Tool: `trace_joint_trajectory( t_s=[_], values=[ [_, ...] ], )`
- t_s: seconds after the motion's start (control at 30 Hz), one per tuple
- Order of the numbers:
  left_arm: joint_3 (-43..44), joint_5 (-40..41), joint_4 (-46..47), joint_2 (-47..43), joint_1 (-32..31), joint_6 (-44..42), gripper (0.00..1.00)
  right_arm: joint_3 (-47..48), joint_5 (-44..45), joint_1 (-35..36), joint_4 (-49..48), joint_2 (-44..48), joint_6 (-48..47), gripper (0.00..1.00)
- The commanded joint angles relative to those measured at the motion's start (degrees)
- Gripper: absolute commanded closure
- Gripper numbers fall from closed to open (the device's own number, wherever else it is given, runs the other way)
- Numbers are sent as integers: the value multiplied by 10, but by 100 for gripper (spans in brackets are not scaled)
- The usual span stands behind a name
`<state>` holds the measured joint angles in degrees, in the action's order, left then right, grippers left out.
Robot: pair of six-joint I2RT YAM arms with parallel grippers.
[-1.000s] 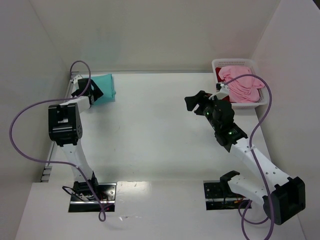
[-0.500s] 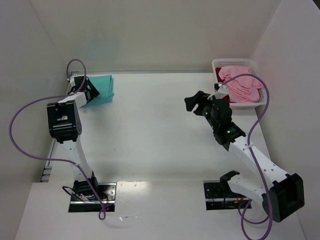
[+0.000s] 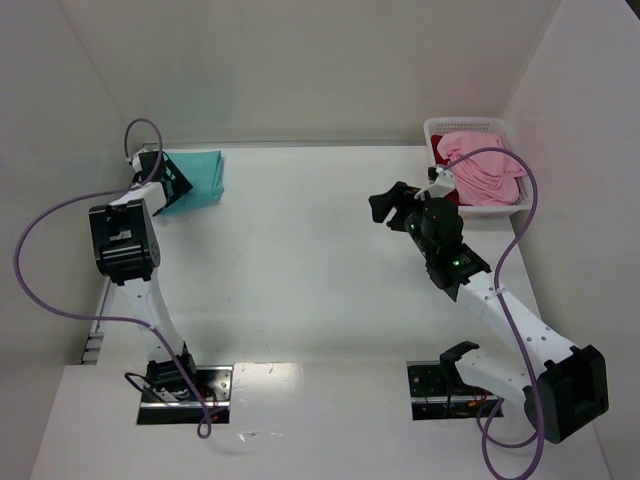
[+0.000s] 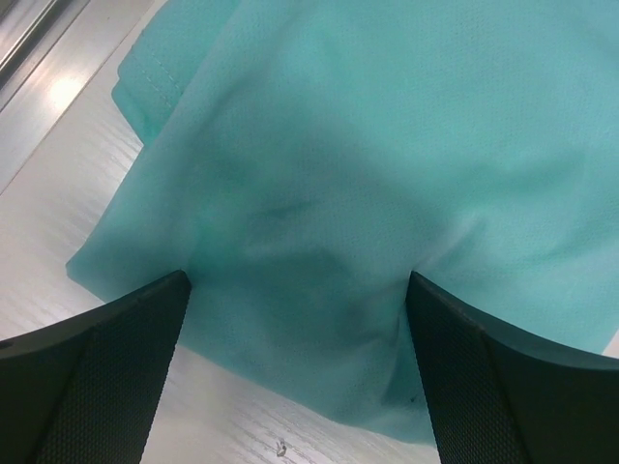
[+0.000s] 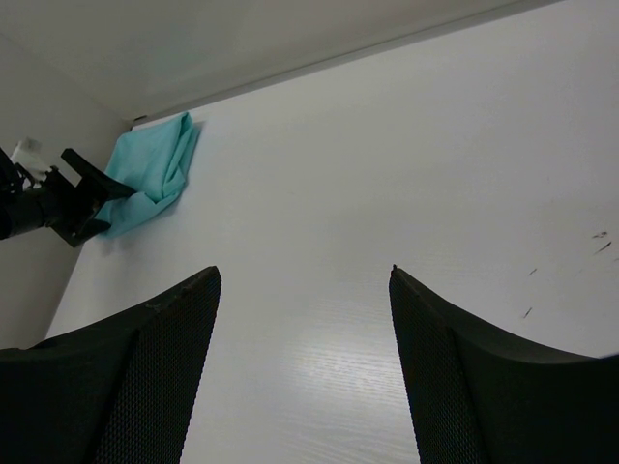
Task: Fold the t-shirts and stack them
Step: Put the neatly folded tshirt into the corner of the board with the left arm
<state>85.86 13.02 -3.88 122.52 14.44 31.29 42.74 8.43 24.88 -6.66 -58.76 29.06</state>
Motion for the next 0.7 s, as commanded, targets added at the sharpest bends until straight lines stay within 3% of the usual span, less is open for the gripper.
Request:
trace_joint_trajectory(
  t_s=[0.0, 0.33, 0.67],
  values=[
    [11, -19, 13, -5, 6, -14, 0, 20, 16, 5, -16, -1, -8, 24],
    [-41, -86, 41, -123, -56, -97, 0, 15, 5, 5, -21, 15, -8, 24],
    [-119, -124, 79, -141, -92, -62, 0, 3, -1, 5, -21, 48, -8, 24]
  ],
)
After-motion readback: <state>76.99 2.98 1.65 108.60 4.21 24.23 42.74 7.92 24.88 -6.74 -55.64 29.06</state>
